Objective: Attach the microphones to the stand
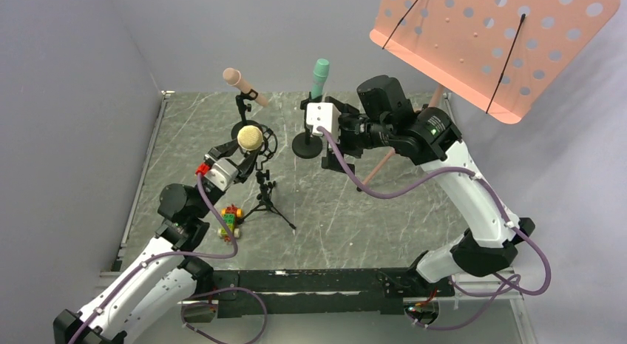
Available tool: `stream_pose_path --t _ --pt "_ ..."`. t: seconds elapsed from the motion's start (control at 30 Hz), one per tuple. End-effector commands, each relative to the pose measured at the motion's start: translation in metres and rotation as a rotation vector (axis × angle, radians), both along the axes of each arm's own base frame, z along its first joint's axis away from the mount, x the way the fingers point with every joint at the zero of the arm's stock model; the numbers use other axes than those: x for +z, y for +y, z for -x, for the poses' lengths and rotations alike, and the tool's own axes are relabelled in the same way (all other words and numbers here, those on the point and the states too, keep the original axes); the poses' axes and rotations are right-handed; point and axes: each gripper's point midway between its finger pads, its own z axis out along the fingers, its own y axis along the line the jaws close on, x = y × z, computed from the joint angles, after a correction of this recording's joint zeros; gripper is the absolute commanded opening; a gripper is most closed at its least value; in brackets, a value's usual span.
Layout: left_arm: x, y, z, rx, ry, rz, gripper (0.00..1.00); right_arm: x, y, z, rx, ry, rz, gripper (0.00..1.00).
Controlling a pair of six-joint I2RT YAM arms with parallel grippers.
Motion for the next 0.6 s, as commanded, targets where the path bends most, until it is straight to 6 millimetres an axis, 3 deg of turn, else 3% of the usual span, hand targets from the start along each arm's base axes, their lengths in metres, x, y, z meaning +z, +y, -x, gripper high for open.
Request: stream_pose_path --t 0.0,0.47,0.57 --pt "0.021 0.008 0.006 -0.021 -0.058 0.13 0.0 0.013 0.002 0.003 0.024 -0.006 -0.086 1.0" --pt "-0.013 0.012 -0.01 0.009 -0.007 0.134 0.0 -0.006 -0.007 -0.003 0.016 0.052 -0.094 1.0" --pt "-0.019 0.013 -0.013 0.015 0.01 0.141 0.07 -0.008 -0.008 -0.004 0.016 0.06 -0.097 1.0"
